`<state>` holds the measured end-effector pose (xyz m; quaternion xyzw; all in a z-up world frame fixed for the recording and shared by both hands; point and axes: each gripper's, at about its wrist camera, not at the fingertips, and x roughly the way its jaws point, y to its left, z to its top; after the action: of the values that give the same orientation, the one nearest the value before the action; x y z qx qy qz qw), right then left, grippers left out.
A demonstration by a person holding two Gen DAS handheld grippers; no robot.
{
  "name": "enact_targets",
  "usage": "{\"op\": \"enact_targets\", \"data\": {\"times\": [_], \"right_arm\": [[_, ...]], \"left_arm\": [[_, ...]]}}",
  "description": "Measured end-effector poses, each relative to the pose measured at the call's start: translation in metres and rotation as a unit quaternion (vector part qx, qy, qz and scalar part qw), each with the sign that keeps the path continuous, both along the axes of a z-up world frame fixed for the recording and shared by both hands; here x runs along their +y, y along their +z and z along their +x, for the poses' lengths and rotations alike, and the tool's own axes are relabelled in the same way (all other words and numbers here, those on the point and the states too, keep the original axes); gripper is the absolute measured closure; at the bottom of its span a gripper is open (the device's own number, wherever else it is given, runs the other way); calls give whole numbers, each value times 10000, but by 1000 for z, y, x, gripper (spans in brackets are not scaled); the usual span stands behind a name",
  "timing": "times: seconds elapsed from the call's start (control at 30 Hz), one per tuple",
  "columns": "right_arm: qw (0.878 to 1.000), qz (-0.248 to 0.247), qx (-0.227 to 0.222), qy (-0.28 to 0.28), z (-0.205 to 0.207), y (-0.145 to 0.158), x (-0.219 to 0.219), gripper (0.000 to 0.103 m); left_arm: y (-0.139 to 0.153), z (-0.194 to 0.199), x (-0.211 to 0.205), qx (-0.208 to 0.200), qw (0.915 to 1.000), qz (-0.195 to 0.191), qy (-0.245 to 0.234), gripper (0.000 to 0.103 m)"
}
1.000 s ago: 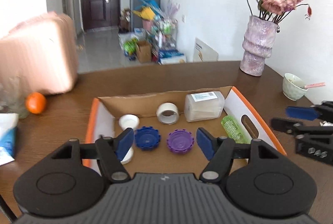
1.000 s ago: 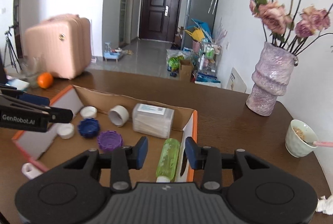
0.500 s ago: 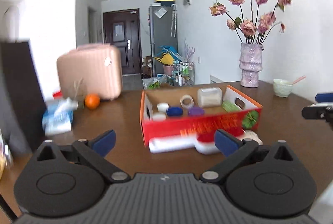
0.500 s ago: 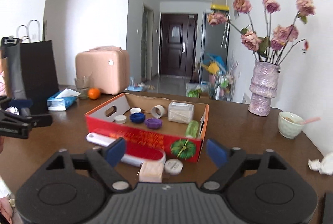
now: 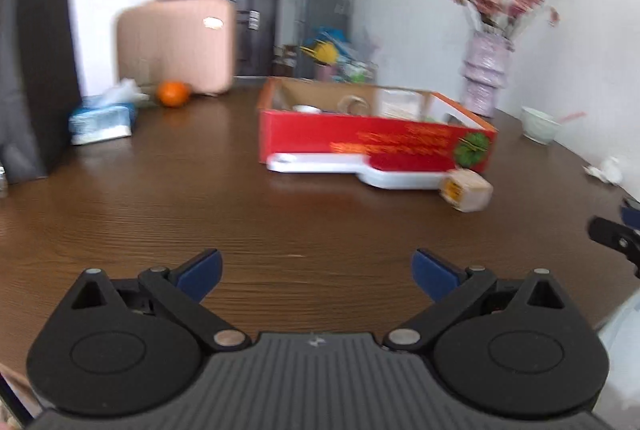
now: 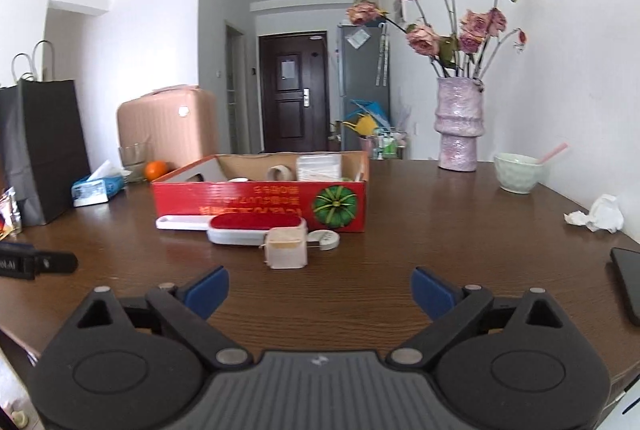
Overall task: Organize rigid objects
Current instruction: 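Withdraw both tools from the box toward the remaining items, then grasp the beige square block with the left tool while the right tool grasps the white round disc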
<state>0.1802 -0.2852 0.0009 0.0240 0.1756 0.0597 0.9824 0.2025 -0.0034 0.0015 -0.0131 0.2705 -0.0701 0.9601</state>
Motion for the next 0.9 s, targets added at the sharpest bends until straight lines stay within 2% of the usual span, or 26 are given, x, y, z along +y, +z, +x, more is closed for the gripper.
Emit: {"op": "enact_targets", "data": {"times": [0.17, 0.27, 0.37, 0.4, 0.5, 0.57, 0.7, 0.77, 0.9], "right_arm": [[9993, -25, 130, -359, 10, -8, -16, 6], [9978, -73, 162, -646, 11, -7, -28, 6], [9974, -40, 120, -714, 8, -9, -42, 5], [9969, 1, 151, -769, 9, -11, -47, 5], [9951, 215, 331, -902, 20, -20, -62, 7], [9947, 264, 350, -928, 27, -23, -67, 7], [9954, 213, 377, -850, 40, -25, -71, 7], [9958, 224, 387, -804, 48, -25, -71, 7], [9968, 218, 447, -621, 68, -24, -63, 10]], "left_arm": [[3, 47, -62, -37, 9974, -290, -661, 0], [-4, 80, -102, -162, 9971, -173, -724, 0], [-16, 116, -129, 108, 9966, -93, -813, 1], [-20, 124, -134, 169, 9959, -115, -887, 2], [-30, 143, -151, 311, 9937, -37, -1075, 15], [-34, 151, -157, 350, 9931, 12, -1119, 24], [-37, 157, -154, 482, 9921, -222, -1138, 41], [-37, 156, -149, 500, 9913, -349, -1163, 41], [-32, 135, -130, 295, 9934, -324, -1064, 41]]}}
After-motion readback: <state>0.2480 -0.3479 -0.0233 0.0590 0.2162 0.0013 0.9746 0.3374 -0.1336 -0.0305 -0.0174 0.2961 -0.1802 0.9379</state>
